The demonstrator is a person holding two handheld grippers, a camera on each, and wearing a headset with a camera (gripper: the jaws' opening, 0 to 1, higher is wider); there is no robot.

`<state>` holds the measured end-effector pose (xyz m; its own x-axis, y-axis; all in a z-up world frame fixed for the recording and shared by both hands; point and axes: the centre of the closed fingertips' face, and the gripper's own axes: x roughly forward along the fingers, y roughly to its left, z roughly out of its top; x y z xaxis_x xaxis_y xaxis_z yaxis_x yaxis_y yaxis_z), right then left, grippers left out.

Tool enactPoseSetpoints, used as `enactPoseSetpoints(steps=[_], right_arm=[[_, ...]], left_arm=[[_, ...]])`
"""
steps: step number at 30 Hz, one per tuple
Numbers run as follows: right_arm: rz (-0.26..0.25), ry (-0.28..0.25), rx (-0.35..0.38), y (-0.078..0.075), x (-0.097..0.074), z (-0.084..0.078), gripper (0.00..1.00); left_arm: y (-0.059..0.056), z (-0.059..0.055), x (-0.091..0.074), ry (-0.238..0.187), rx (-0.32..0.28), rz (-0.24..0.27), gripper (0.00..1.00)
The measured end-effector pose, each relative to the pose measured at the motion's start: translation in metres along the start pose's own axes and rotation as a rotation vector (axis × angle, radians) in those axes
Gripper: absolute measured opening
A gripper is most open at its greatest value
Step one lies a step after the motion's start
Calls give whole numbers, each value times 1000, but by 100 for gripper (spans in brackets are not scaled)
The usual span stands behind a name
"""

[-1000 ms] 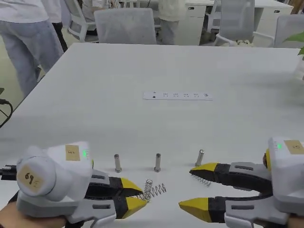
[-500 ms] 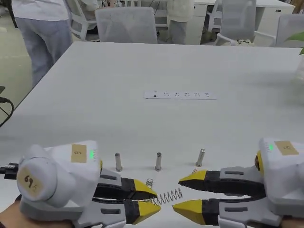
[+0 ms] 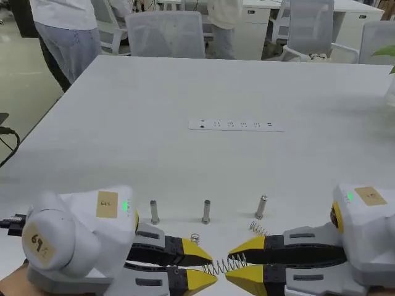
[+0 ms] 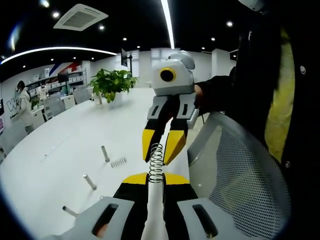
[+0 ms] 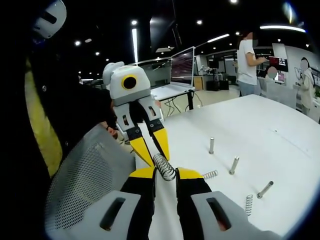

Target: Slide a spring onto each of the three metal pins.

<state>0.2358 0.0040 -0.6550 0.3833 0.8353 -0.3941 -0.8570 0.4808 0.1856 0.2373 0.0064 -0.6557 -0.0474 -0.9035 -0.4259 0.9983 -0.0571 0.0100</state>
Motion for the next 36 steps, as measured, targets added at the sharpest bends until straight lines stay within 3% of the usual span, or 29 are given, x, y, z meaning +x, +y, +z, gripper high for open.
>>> enactPoseSetpoints(steps=[13,25,36], right_arm=[[51,39,8,8,0,-1,11],[73,99,-41,12,3,3,9],[79,248,-102,13,2,2,9]], left_arm=[[-6,0,2,4,12,-9,2],[-5,0,6,0,7,-12,2],[-5,0,10,-8,11,-5,2]])
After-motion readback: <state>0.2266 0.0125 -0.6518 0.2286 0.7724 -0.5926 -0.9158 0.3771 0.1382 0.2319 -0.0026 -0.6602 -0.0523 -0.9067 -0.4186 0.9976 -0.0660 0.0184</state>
